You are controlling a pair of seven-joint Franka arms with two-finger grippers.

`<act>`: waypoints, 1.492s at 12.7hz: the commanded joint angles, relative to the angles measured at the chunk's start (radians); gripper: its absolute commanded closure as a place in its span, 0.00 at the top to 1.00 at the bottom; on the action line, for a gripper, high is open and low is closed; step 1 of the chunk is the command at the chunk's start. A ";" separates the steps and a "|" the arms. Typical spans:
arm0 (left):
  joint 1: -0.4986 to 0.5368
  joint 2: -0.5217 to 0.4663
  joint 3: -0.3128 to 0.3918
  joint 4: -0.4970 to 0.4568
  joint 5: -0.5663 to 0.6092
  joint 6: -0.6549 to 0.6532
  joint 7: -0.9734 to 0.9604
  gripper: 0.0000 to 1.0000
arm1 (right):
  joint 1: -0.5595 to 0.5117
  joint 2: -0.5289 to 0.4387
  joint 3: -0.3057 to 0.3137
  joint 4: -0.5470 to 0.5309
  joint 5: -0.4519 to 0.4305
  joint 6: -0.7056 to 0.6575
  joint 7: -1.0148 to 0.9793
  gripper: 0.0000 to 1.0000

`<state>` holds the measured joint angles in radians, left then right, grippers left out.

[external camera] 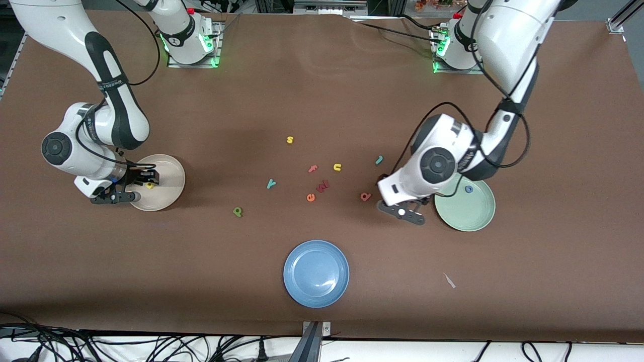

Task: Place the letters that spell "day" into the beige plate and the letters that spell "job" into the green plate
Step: 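Carry the a to the beige plate while the left gripper reaches the p, then grasp the p with the left gripper while the right gripper drops the a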

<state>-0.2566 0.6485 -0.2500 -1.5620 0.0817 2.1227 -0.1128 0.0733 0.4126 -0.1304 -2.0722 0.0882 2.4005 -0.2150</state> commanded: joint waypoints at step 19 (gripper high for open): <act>-0.121 0.174 0.012 0.017 0.141 0.186 0.005 0.11 | 0.218 0.337 0.173 0.468 -0.119 -0.012 -0.188 1.00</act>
<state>-0.3701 0.8148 -0.2424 -1.5558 0.1965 2.3130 -0.1048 0.2736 0.7329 0.0448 -1.6350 -0.0014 2.3991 -0.3947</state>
